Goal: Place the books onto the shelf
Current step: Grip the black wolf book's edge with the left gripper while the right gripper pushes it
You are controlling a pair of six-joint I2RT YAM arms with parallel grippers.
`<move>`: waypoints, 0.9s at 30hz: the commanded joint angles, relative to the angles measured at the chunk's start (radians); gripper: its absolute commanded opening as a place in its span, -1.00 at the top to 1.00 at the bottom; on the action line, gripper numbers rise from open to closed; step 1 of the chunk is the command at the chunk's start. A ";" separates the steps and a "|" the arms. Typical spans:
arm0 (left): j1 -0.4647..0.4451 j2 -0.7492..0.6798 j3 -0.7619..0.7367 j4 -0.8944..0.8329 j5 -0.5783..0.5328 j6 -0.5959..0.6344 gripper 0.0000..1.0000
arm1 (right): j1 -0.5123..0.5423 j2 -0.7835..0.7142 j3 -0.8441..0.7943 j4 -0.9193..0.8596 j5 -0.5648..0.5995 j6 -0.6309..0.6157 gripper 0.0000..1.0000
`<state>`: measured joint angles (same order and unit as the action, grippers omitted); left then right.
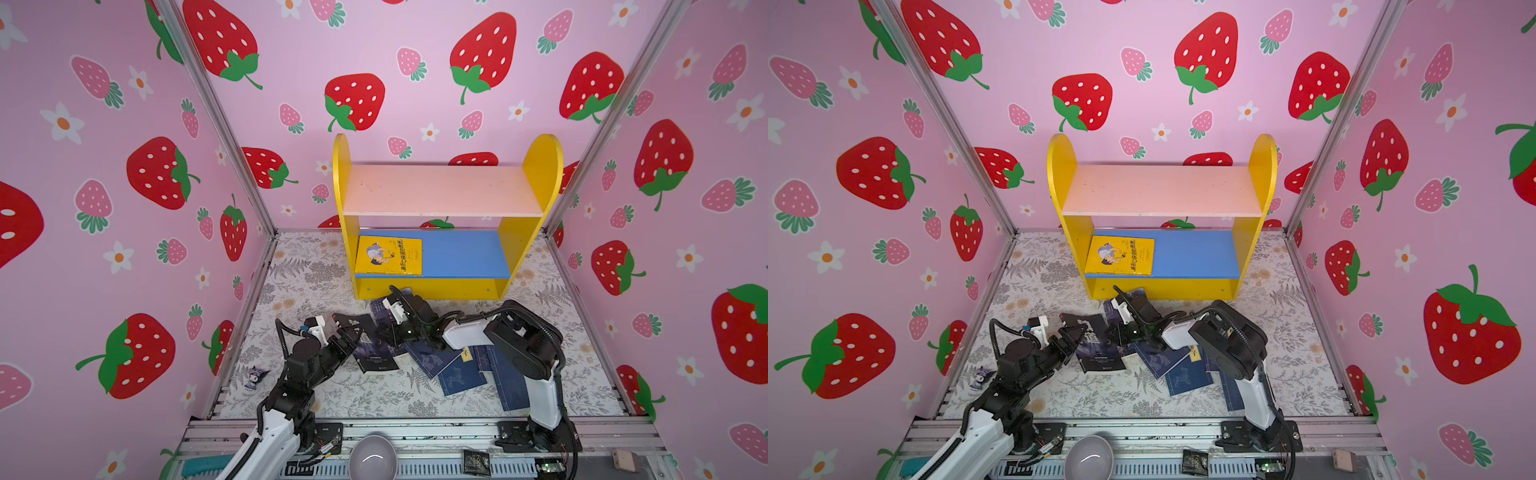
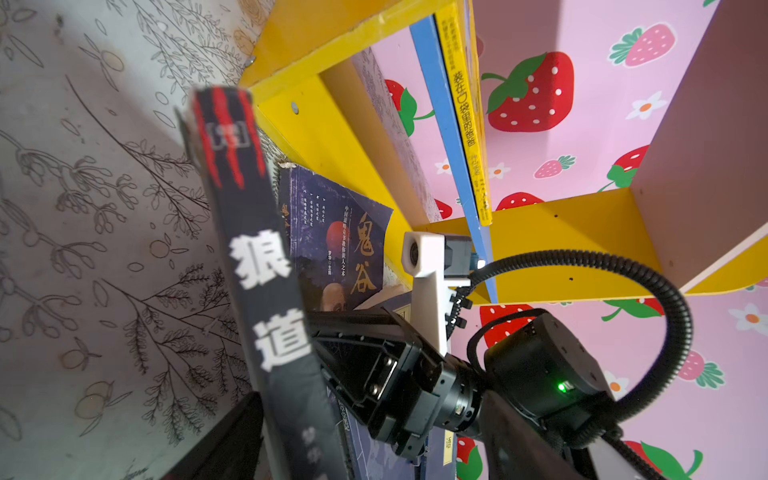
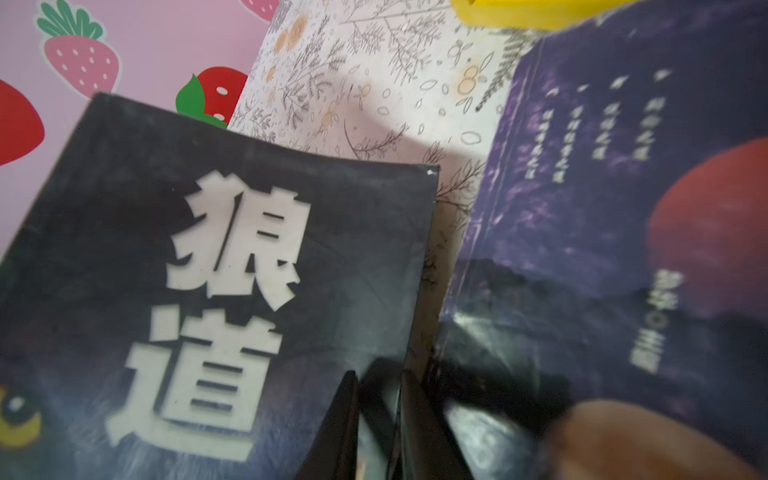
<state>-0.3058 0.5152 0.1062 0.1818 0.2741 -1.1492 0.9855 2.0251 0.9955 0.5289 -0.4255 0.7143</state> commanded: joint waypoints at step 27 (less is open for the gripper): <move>-0.007 0.198 0.425 -0.446 0.136 0.126 1.00 | -0.072 -0.292 -0.033 -0.111 -0.024 -0.030 -0.14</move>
<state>-0.3077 0.7456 0.4046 -0.2710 0.3344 -1.0332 0.9543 1.8626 0.9558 0.4263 -0.4400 0.6853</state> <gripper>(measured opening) 0.159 0.543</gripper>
